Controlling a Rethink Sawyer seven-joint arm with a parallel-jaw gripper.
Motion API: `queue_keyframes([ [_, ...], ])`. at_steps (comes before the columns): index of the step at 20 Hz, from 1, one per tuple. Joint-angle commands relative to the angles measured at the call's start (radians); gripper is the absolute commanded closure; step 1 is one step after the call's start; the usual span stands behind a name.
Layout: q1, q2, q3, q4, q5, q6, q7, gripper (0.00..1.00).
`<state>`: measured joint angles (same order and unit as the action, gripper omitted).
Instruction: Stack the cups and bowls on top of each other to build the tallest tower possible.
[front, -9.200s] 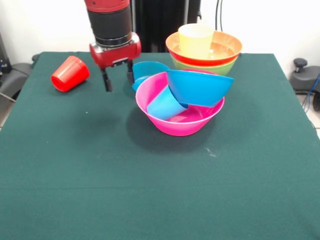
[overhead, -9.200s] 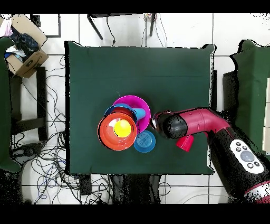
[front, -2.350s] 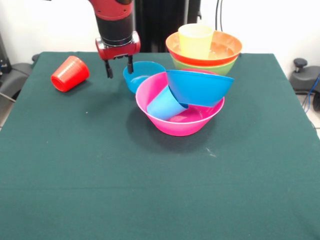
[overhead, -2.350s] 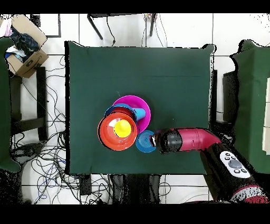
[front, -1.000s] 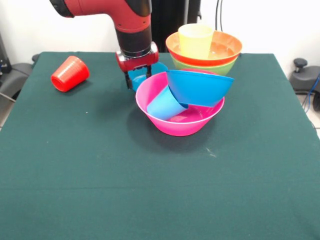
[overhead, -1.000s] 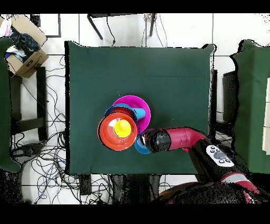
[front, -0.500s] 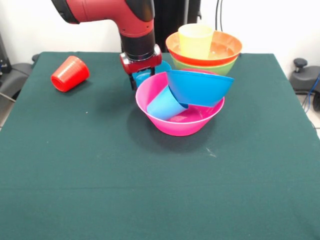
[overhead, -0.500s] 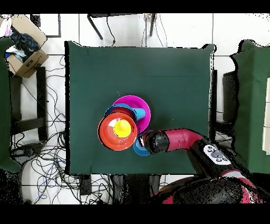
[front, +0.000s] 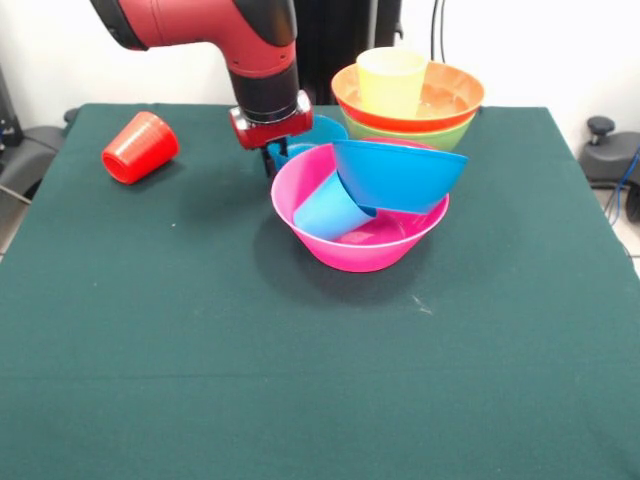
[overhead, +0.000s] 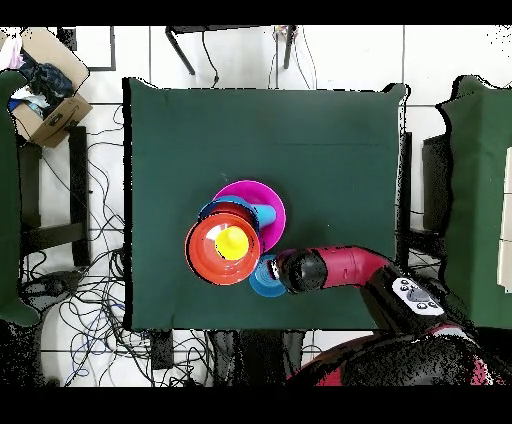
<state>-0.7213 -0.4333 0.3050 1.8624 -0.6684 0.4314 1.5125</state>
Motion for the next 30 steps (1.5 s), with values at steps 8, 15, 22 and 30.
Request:
queue_keyframes([
  [8, 0.062, -0.031, 0.053, -0.072, -0.183, 0.01, -0.112, 1.0],
  [15, 0.004, -0.111, 0.119, -0.038, -0.138, 0.106, -0.21, 1.0],
  [22, -0.109, -0.132, 0.245, -0.073, -0.137, 0.231, -0.413, 1.0],
  [30, -0.137, -0.166, 0.327, -0.122, -0.136, 0.397, -0.515, 1.0],
])
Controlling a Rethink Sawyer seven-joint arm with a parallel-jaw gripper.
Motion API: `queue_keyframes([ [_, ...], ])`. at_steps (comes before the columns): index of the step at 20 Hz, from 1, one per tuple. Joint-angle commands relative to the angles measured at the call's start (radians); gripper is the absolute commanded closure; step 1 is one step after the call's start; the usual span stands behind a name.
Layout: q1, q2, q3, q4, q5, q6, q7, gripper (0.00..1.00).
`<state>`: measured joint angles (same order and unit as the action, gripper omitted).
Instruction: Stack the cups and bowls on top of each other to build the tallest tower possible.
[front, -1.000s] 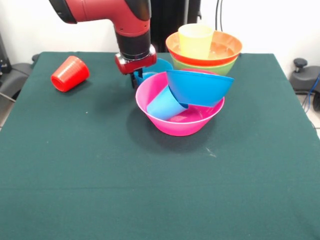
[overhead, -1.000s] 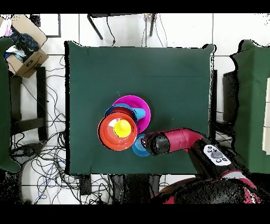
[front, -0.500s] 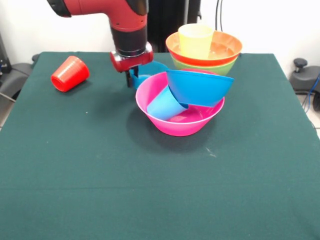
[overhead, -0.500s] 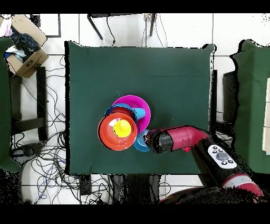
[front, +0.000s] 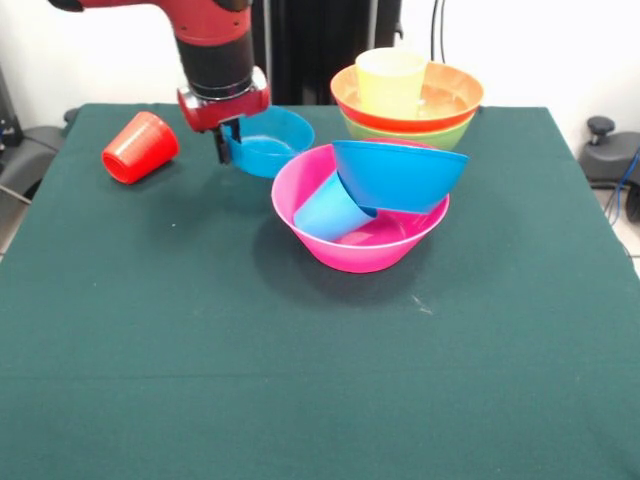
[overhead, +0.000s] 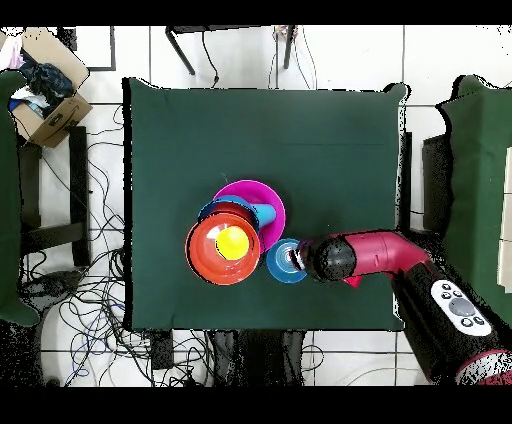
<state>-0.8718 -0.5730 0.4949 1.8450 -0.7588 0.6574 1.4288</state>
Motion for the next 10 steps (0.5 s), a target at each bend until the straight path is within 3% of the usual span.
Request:
queue_keyframes([
  [1, 0.017, -0.032, 0.139, -0.11, -0.046, 0.181, -0.423, 1.0],
  [10, 0.027, -0.124, 0.192, -0.125, -0.006, 0.301, -0.453, 1.0],
])
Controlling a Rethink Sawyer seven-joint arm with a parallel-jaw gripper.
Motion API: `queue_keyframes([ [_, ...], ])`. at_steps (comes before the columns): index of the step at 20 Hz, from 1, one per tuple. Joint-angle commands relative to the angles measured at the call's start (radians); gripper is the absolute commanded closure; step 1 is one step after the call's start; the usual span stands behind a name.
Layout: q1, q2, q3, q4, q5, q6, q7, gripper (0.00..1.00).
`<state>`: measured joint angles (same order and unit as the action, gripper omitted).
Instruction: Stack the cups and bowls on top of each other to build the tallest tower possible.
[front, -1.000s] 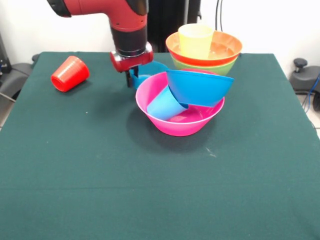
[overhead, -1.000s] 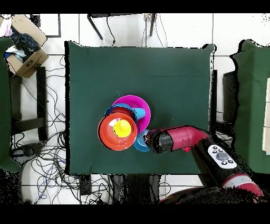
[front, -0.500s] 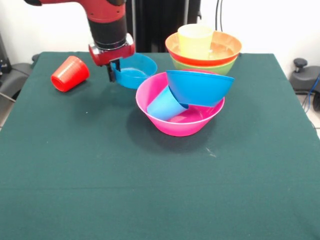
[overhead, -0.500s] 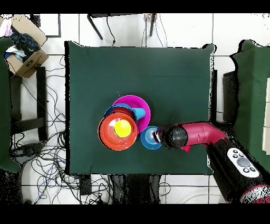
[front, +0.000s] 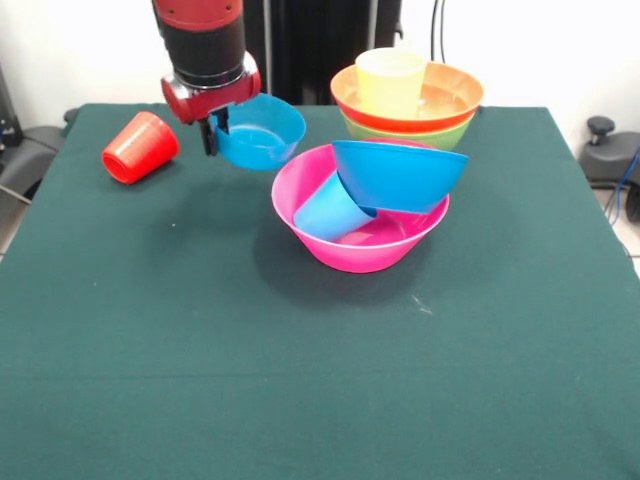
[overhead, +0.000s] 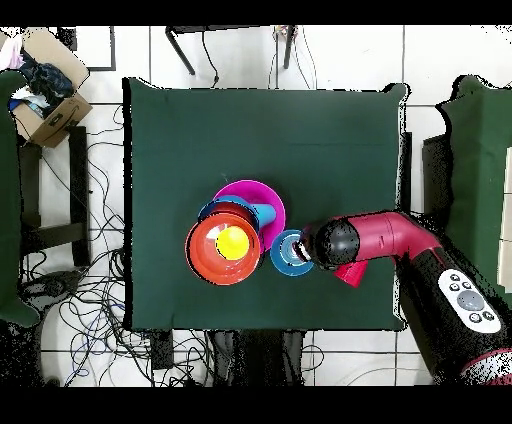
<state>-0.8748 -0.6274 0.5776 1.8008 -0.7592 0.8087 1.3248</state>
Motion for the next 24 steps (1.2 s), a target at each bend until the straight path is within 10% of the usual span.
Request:
queue_keyframes([
  [1, 0.025, -0.076, 0.119, -0.086, 0.002, 0.165, -0.358, 1.0],
  [12, -0.069, -0.207, 0.253, -0.018, 0.084, 0.273, -0.423, 1.0],
  [24, -0.066, -0.299, 0.345, 0.043, 0.21, 0.294, -0.271, 1.0],
])
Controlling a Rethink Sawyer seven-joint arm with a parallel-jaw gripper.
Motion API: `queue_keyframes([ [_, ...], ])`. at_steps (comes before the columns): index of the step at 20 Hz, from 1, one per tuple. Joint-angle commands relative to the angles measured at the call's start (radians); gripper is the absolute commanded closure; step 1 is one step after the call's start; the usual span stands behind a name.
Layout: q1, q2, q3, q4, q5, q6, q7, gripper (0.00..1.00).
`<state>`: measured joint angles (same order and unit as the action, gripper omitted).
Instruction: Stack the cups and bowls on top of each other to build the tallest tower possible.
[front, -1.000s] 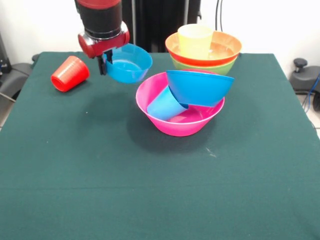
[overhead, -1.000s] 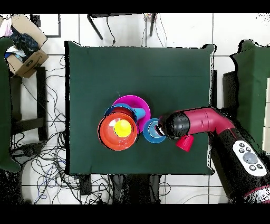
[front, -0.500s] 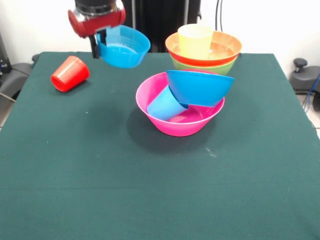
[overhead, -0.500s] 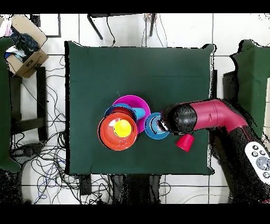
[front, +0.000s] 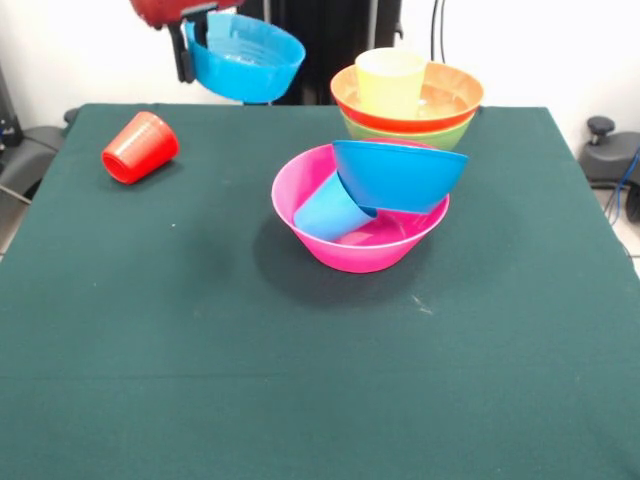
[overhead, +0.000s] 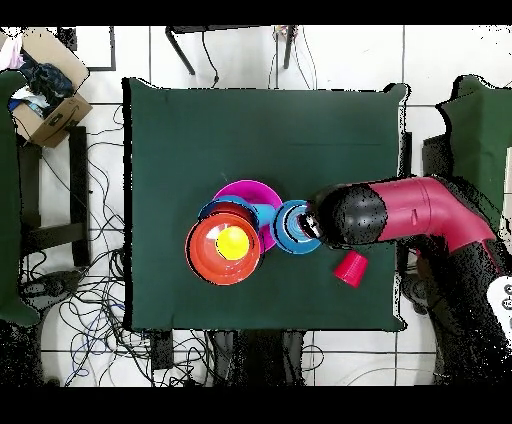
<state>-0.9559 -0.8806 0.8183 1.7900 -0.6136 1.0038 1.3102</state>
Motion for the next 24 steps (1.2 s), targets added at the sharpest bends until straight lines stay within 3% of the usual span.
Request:
queue_keyframes([
  [1, 0.021, -0.051, 0.106, 0.063, 0.076, 0.098, -0.235, 1.0],
  [8, 0.075, -0.04, 0.105, 0.104, 0.101, 0.036, -0.105, 1.0],
  [24, 0.085, -0.024, 0.145, 0.12, 0.185, 0.022, -0.087, 1.0],
])
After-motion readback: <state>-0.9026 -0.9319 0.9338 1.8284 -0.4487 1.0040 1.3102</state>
